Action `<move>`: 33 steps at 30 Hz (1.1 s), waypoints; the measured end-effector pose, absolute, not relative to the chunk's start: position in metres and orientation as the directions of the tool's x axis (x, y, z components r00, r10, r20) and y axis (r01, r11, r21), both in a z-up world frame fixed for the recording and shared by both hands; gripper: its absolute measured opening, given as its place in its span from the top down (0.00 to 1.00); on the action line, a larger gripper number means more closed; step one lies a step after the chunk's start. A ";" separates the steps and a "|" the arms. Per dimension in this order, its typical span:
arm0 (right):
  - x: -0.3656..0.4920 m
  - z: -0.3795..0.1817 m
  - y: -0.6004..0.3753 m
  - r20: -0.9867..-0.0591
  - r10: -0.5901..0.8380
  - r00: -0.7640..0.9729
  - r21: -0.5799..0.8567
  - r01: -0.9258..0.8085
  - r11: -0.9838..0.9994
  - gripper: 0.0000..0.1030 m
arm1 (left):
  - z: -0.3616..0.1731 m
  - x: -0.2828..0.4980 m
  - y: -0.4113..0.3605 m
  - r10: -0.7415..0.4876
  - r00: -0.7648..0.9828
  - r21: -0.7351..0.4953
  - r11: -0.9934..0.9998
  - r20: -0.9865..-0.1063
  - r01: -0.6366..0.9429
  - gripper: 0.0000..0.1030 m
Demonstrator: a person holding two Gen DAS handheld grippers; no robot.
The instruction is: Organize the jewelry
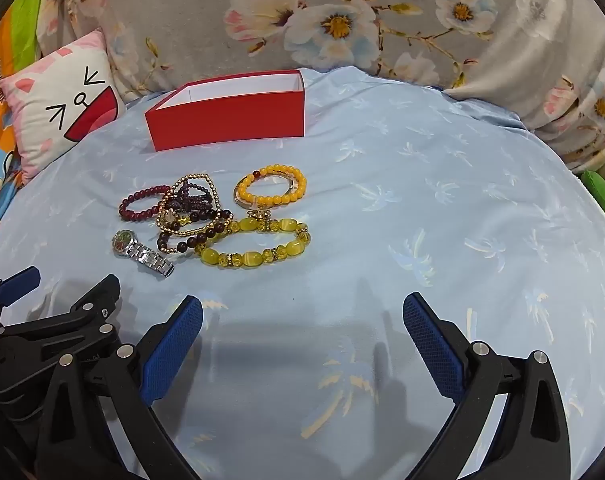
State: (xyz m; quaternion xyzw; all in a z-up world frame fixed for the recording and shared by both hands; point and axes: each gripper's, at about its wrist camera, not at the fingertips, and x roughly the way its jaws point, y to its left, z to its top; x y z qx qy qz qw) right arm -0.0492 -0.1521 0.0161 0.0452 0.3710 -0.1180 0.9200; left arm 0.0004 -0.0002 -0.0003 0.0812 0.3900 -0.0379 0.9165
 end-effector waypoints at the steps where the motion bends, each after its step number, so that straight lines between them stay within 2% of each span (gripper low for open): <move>1: -0.049 0.016 -0.151 -0.686 -0.195 0.701 -0.019 0.251 0.968 0.06 | 0.000 0.000 -0.001 -0.006 0.693 0.119 0.984 -0.721 0.133 0.07; 33: -0.051 0.017 -0.152 -0.683 -0.188 0.705 -0.006 0.253 0.967 0.06 | 0.005 -0.002 0.000 -0.018 0.711 0.108 0.985 -0.703 0.132 0.08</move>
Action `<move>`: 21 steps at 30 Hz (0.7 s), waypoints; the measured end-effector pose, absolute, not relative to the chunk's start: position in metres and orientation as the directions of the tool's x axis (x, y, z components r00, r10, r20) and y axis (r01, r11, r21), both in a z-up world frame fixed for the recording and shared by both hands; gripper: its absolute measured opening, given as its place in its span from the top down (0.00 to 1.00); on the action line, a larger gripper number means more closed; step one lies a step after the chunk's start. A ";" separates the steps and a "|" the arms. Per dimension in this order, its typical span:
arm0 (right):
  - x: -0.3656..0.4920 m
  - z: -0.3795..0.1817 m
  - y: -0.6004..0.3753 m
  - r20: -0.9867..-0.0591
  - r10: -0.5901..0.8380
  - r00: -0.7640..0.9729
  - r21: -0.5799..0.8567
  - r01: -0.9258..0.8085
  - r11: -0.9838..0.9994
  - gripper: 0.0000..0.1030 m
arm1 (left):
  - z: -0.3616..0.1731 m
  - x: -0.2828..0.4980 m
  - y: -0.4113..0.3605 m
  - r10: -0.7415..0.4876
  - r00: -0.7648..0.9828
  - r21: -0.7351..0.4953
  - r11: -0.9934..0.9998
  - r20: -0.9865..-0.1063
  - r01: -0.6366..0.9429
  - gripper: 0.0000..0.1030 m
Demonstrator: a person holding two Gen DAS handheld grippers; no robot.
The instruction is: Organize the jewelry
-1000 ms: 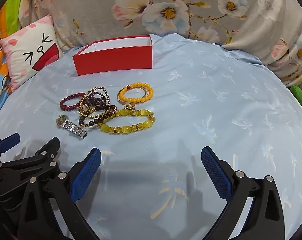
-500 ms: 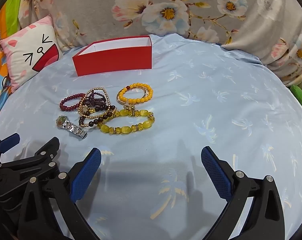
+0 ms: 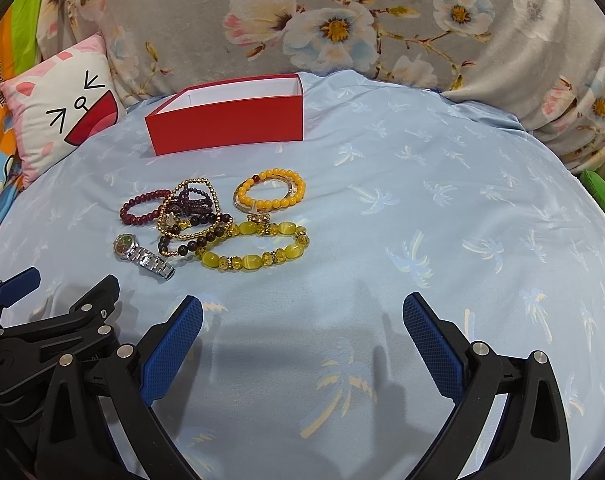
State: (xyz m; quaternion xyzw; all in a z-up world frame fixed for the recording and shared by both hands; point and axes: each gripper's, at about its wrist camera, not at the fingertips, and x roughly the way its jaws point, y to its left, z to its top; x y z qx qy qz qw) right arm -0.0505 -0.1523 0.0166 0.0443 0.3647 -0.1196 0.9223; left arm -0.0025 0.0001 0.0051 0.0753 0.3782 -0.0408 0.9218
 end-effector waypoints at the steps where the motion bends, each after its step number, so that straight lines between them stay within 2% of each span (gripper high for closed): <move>1: -0.051 0.018 -0.152 -0.683 -0.188 0.706 -0.006 0.252 0.968 0.06 | 0.005 -0.003 0.000 -0.018 0.712 0.108 0.986 -0.702 0.131 0.08; 21: -0.052 0.020 -0.153 -0.679 -0.189 0.709 -0.004 0.254 0.967 0.06 | 0.006 -0.003 -0.001 -0.023 0.718 0.104 0.986 -0.696 0.133 0.08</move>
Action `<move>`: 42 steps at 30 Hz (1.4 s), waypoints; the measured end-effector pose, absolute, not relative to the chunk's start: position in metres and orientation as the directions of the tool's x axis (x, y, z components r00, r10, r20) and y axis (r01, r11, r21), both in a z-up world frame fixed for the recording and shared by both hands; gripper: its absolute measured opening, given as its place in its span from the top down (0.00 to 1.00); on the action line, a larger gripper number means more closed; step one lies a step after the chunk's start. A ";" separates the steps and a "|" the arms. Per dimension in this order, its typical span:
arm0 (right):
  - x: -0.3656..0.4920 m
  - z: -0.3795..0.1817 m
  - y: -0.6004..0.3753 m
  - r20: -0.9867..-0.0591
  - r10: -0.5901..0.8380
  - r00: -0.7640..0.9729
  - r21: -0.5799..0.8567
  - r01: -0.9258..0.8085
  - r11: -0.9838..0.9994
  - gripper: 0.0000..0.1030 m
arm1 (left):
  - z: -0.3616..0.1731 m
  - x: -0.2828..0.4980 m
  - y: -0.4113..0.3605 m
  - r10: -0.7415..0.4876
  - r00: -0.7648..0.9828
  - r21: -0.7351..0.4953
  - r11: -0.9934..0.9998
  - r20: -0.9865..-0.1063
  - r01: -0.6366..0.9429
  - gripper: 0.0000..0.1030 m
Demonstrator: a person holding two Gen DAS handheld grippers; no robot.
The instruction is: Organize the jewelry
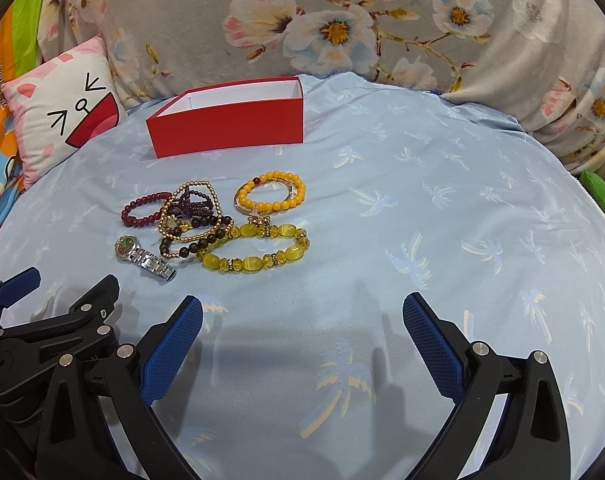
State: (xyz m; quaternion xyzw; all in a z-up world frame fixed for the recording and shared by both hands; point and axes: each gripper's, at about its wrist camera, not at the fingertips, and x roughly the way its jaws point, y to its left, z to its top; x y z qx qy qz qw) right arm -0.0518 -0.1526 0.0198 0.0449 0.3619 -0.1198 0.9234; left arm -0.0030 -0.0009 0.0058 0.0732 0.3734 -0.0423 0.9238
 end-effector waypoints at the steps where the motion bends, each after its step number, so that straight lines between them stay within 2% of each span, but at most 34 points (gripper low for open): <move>1: -0.052 0.020 -0.153 -0.679 -0.188 0.710 -0.003 0.253 0.967 0.06 | 0.006 -0.003 -0.001 -0.023 0.718 0.104 0.986 -0.696 0.133 0.08; 42: -0.052 0.019 -0.153 -0.677 -0.188 0.712 -0.002 0.254 0.967 0.06 | 0.006 -0.004 -0.001 -0.022 0.717 0.104 0.986 -0.697 0.132 0.09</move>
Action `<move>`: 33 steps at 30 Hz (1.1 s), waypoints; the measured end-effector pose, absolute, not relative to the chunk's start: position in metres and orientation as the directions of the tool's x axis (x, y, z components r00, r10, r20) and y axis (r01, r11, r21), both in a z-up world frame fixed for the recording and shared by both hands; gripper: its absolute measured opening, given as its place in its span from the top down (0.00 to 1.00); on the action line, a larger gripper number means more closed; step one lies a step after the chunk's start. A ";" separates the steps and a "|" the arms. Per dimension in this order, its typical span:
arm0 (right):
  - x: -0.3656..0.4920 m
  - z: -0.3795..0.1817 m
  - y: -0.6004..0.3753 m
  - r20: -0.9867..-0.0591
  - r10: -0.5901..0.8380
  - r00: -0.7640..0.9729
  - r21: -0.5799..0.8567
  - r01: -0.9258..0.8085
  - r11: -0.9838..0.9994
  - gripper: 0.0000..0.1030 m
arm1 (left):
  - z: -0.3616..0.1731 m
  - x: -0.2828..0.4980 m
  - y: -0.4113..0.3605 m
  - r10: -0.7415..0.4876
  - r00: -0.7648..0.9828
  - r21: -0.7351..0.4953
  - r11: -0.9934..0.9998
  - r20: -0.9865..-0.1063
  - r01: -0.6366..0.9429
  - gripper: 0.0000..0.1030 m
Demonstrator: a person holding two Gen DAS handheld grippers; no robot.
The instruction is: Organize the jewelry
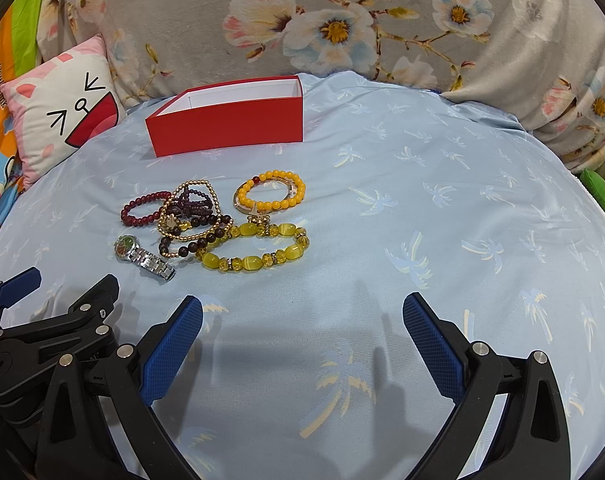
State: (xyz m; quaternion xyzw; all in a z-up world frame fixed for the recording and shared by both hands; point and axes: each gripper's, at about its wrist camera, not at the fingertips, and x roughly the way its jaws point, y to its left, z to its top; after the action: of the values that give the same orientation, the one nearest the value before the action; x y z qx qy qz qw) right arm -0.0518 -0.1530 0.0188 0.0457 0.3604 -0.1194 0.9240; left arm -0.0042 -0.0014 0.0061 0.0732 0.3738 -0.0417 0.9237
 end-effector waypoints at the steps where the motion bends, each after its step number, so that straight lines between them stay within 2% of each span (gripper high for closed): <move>1: -0.052 0.019 -0.153 -0.677 -0.188 0.712 -0.002 0.254 0.967 0.06 | 0.006 -0.004 -0.001 -0.022 0.717 0.104 0.986 -0.697 0.132 0.09; 11: -0.051 0.019 -0.154 -0.678 -0.187 0.710 -0.001 0.254 0.967 0.06 | 0.006 -0.004 -0.002 -0.033 0.716 0.093 0.986 -0.698 0.135 0.09; 24: -0.051 0.014 -0.158 -0.691 -0.162 0.705 0.028 0.250 0.968 0.07 | 0.002 0.004 0.023 -0.113 0.669 -0.029 0.990 -0.734 0.136 0.08; 33: -0.048 0.014 -0.158 -0.696 -0.146 0.703 0.039 0.240 0.970 0.06 | 0.005 0.025 0.007 -0.118 0.644 -0.040 0.990 -0.756 0.134 0.08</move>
State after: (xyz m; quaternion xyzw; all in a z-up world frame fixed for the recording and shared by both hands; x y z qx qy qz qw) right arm -0.0482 -0.1578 0.0139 0.0634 0.3708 -0.1050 0.9206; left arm 0.0250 0.0069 0.0055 0.0098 0.4160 -0.0694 0.9067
